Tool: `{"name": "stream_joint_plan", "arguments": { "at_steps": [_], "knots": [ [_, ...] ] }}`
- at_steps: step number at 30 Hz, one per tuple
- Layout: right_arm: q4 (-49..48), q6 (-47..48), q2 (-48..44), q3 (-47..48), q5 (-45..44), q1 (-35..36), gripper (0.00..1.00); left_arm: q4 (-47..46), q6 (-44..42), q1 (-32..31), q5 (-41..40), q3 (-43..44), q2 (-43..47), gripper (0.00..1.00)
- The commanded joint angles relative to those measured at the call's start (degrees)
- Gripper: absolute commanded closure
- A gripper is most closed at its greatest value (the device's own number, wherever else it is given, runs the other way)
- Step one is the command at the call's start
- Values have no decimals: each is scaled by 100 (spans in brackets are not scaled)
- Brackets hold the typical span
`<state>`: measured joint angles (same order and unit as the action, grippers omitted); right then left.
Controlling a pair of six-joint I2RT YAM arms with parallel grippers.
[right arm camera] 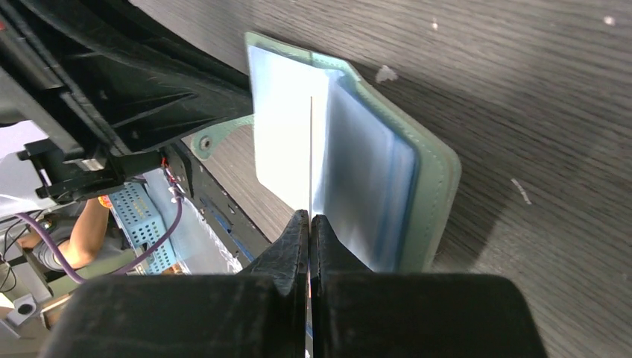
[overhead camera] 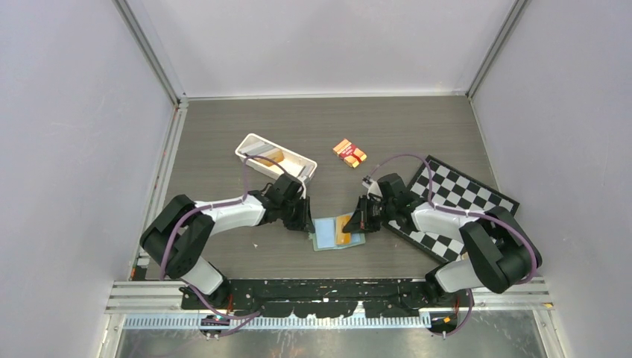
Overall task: Put the credit cards into the card holder
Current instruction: Insert the credit card into the card holder.
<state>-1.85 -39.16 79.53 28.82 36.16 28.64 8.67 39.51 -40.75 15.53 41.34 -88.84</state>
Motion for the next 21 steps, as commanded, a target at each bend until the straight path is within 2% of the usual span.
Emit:
{"name": "stream_joint_plan", "arguments": {
  "at_steps": [1, 21],
  "knots": [
    [-124, 17, 169, 117, 29, -11, 100, -176, -160, -22, -53, 150, -106, 84],
    [-214, 19, 439, 95, -65, -11, 100, -106, -214, -20, -107, 190, -247, 99]
  ]
}}
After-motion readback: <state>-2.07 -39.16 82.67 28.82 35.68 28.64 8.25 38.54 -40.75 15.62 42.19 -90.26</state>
